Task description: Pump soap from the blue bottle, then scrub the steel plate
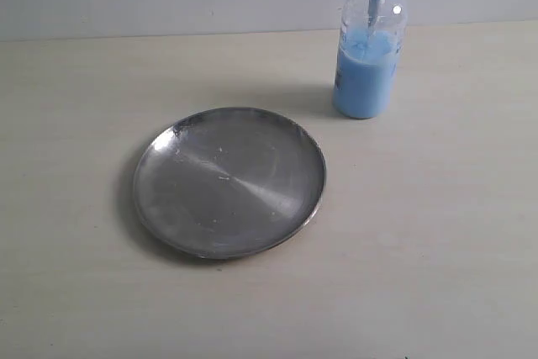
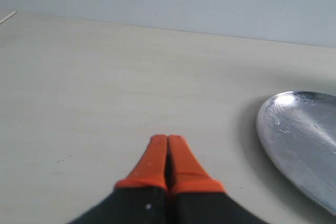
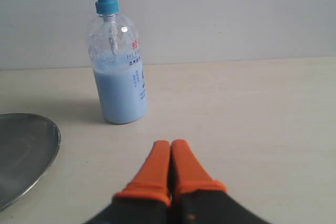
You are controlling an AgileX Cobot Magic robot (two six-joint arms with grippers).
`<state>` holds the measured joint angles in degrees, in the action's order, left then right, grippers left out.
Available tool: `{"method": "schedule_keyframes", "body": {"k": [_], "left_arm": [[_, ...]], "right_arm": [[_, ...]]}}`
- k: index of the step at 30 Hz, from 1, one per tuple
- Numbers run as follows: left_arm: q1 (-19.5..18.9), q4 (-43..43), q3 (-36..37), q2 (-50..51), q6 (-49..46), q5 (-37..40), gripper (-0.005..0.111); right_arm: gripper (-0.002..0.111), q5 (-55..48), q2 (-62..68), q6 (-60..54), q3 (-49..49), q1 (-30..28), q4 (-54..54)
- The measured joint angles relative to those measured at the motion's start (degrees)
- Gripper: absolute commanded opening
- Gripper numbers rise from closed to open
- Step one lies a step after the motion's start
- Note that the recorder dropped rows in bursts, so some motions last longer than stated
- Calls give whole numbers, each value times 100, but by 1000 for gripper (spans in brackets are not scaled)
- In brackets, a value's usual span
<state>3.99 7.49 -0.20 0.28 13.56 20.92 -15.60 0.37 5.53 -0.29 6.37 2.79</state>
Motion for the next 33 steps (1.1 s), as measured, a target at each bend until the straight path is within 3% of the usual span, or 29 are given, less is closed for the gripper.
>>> {"method": "schedule_keyframes", "body": {"k": [33], "left_arm": [[0,0,0,0,0,0,0]], "right_arm": [[0,0,77,0,0,0,0]]}}
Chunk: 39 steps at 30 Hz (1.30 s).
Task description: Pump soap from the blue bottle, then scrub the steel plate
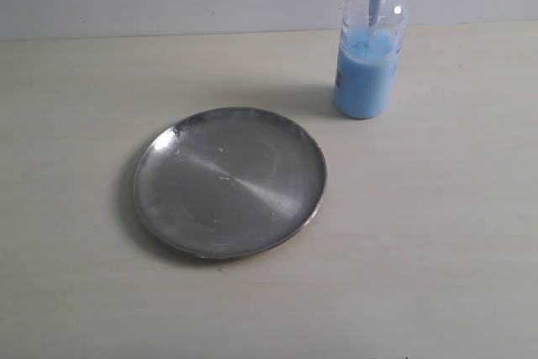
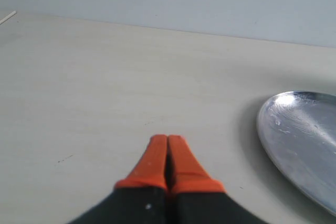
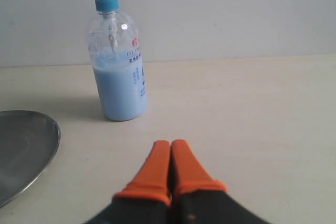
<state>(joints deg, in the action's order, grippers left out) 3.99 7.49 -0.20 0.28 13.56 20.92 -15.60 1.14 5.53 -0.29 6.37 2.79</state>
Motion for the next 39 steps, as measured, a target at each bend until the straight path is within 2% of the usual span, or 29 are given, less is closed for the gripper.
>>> {"method": "schedule_keyframes", "body": {"k": [6,31,39], "left_arm": [[0,0,0,0,0,0,0],[0,0,0,0,0,0,0],[0,0,0,0,0,0,0]], "right_arm": [[0,-135,448,0,-34,0,0],[0,-147,2605,0,-2542,0,0],[0,-134,3308,0,-2837,0,0]]}}
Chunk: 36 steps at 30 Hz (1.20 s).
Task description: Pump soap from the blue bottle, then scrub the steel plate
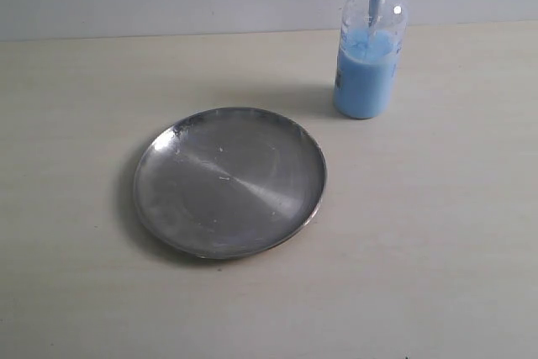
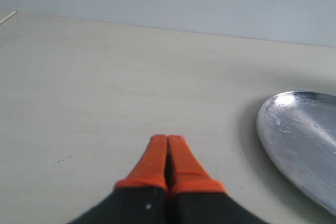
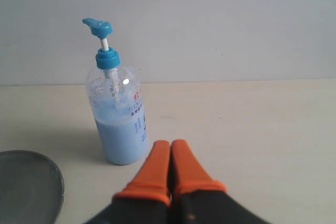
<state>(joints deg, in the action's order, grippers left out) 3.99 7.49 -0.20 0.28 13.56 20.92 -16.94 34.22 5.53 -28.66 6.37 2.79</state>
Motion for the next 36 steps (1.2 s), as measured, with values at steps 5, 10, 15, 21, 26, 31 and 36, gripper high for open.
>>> {"method": "schedule_keyframes", "body": {"k": [5,10,15,21,26,31,36], "left_arm": [[0,0,0,0,0,0,0],[0,0,0,0,0,0,0],[0,0,0,0,0,0,0],[0,0,0,0,0,0,0],[0,0,0,0,0,0,0],[0,0,0,0,0,0,0],[0,0,0,0,0,0,0]], "right_arm": [[0,0,51,0,0,0,0],[0,0,51,0,0,0,0],[0,0,51,0,0,0,-25],[0,91,51,0,0,0,-192],[0,136,125,0,0,0,-397],[6,136,479,-37,0,0,-430],[37,175,980,-94,0,0,-572]]}}
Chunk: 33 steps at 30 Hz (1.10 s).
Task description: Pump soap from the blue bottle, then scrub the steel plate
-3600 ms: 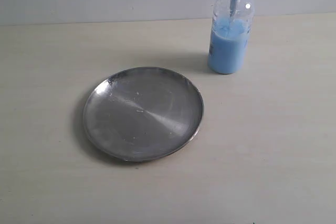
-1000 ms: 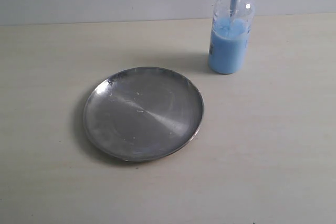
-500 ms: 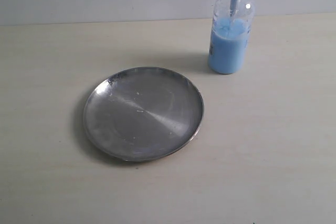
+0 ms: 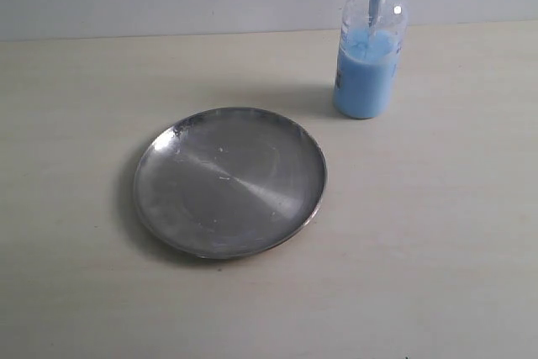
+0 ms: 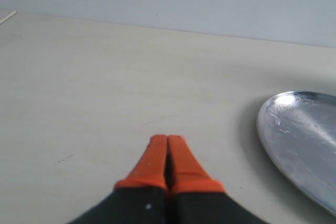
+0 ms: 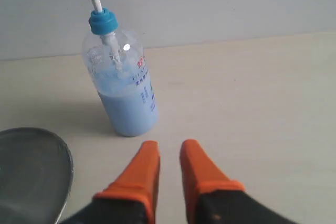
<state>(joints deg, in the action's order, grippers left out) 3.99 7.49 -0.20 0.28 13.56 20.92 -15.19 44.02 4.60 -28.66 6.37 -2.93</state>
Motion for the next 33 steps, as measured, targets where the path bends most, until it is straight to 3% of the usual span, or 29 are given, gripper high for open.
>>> {"method": "schedule_keyframes", "body": {"k": [6,10,16,33], "left_arm": [[0,0,0,0,0,0,0],[0,0,0,0,0,0,0],[0,0,0,0,0,0,0],[0,0,0,0,0,0,0]], "right_arm": [[83,175,482,-547,0,65,-289],[98,223,718,-1129,0,416,-346],[101,477,1314,-1402,0,862,-405],[101,1799,2776,-1425,0,872,-610]]}}
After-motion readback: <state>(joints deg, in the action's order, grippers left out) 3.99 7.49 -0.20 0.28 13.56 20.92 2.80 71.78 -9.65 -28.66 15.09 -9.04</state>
